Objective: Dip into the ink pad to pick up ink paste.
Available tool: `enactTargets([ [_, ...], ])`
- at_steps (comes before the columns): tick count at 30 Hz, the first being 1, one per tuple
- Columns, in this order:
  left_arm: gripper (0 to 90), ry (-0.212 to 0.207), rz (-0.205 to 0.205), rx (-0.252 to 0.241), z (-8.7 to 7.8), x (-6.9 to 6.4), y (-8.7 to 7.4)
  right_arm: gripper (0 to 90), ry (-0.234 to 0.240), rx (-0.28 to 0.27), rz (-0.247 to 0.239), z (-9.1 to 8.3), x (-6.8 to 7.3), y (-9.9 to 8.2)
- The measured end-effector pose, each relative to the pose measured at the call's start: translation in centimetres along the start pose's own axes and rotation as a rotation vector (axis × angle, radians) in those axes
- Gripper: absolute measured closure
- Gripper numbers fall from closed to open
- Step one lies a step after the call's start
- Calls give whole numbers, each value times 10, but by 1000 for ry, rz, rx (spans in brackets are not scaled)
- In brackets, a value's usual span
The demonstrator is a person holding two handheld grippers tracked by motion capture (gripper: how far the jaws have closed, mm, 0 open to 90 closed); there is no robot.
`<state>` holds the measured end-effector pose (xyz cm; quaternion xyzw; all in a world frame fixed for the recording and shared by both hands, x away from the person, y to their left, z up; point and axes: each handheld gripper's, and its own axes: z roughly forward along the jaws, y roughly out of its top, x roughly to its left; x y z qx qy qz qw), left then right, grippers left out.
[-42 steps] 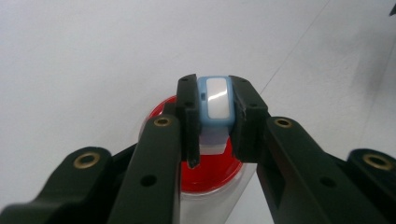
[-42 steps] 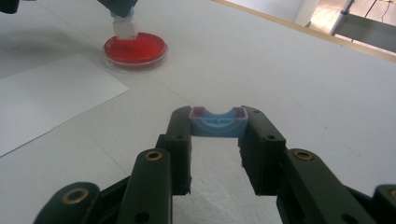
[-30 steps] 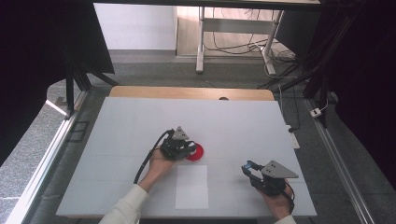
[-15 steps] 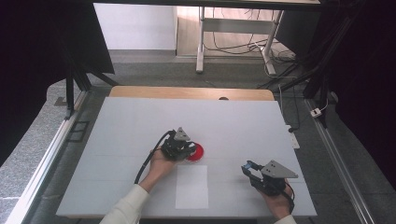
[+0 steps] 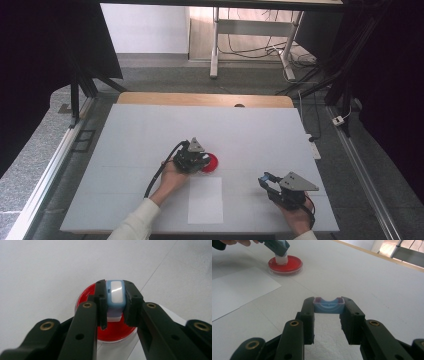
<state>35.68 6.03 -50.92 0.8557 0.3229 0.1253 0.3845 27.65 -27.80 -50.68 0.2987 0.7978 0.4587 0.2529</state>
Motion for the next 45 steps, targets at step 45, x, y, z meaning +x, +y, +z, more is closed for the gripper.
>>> enactTargets([
  [45,754,31,-29,-24,-4,8,-1,649,3,4,-4,1,0,0],
])
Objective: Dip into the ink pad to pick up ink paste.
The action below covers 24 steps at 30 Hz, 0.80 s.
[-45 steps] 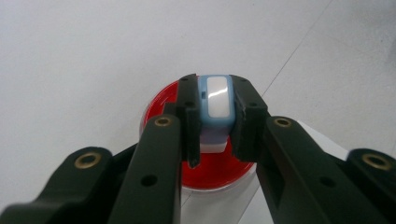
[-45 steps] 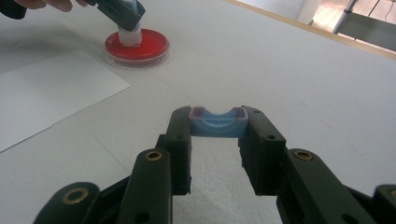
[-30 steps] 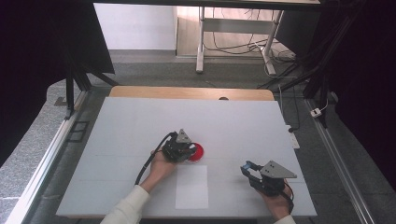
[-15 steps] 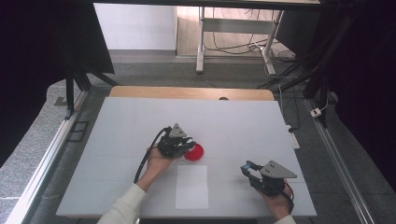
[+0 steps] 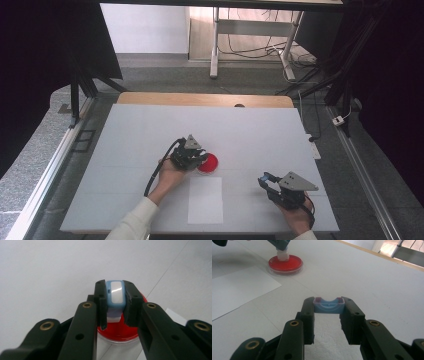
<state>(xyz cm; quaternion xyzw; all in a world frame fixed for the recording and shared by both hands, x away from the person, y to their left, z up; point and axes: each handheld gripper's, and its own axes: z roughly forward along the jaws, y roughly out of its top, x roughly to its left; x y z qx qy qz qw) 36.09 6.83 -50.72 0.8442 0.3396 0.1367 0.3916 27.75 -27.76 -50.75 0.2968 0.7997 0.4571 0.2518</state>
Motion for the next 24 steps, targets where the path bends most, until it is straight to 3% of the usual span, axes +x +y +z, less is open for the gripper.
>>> enactTargets([
  [9,756,16,19,14,4,-3,-1,649,0,3,-2,0,1,0],
  [24,755,6,8,-6,0,-1,-1,649,-3,0,-4,0,1,0],
])
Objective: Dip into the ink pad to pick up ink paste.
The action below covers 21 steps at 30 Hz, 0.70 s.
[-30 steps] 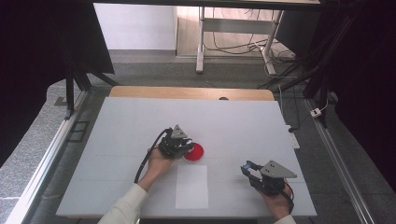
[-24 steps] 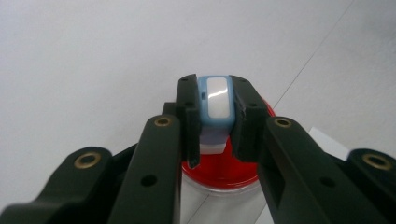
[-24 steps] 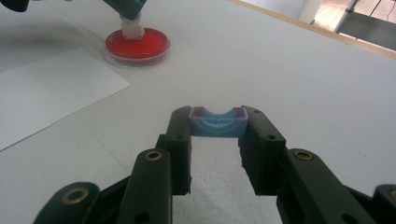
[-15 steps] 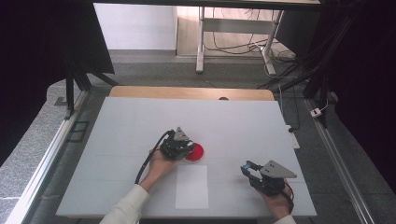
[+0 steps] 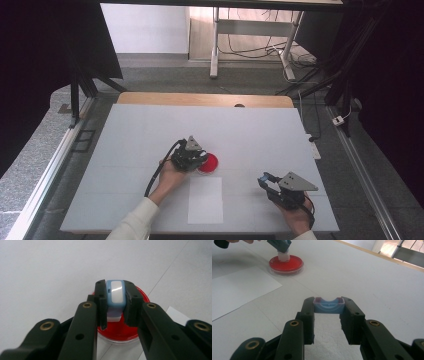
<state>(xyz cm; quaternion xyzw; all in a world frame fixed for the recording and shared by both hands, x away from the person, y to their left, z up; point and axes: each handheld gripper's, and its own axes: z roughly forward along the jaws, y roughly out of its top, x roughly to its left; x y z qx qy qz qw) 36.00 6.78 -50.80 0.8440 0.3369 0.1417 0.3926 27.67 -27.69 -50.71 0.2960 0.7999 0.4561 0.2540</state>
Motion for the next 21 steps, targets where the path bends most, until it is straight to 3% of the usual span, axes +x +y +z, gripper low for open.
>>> enactTargets([
  [10,754,-25,-27,-35,-10,3,4,649,2,-4,4,0,-1,0],
  [15,753,-54,-42,-62,-18,5,6,649,2,-4,1,0,-1,0],
  [21,753,-119,-76,-104,-29,6,8,649,0,-3,2,0,-1,0],
])
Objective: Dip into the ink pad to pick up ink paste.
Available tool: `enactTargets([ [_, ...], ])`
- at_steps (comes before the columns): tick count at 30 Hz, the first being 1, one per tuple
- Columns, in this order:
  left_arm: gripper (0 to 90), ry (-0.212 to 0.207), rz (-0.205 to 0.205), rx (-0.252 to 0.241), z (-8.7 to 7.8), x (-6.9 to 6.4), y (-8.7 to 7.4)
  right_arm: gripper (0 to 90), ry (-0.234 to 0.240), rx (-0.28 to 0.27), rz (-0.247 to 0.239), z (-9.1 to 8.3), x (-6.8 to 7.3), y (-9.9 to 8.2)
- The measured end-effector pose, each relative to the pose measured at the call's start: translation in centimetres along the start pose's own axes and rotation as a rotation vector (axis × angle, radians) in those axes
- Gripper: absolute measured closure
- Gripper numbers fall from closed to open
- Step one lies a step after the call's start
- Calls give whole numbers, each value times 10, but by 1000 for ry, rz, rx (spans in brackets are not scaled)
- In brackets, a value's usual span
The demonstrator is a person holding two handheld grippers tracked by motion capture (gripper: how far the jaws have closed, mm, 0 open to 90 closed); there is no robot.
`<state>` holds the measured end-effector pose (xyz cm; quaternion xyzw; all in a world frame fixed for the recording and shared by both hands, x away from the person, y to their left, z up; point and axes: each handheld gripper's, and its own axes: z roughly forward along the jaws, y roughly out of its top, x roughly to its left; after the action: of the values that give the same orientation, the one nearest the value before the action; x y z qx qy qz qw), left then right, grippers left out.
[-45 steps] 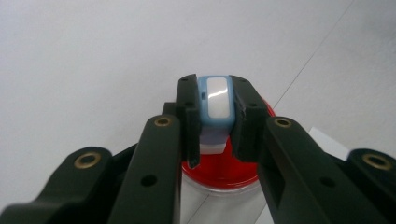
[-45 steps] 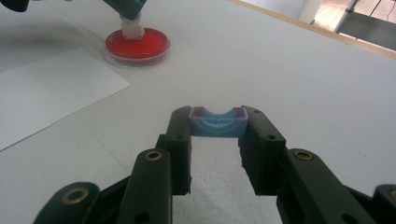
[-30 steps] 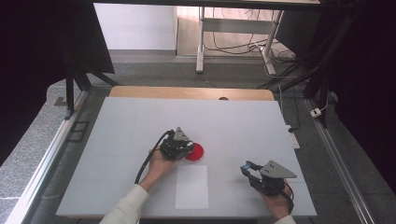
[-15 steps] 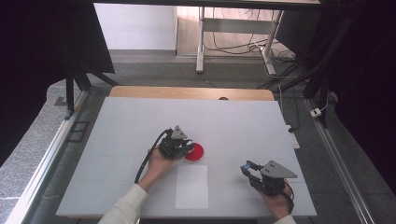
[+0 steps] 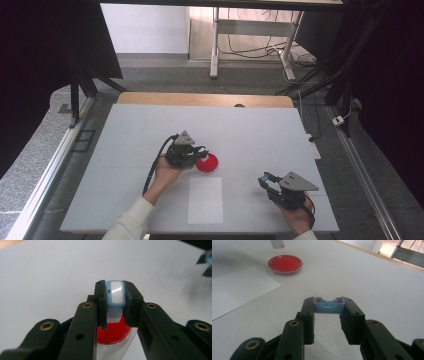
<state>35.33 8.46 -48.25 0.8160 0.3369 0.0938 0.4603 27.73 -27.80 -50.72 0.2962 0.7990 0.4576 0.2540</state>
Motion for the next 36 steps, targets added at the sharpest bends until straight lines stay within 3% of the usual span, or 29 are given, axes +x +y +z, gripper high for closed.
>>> enactTargets([
  [7,753,-24,26,-17,-10,-7,6,649,0,0,0,0,0,0],
  [15,753,-60,63,0,-14,-13,11,649,0,2,-1,0,0,0],
  [36,753,-117,80,3,-23,-26,13,649,5,-4,4,2,-1,1],
])
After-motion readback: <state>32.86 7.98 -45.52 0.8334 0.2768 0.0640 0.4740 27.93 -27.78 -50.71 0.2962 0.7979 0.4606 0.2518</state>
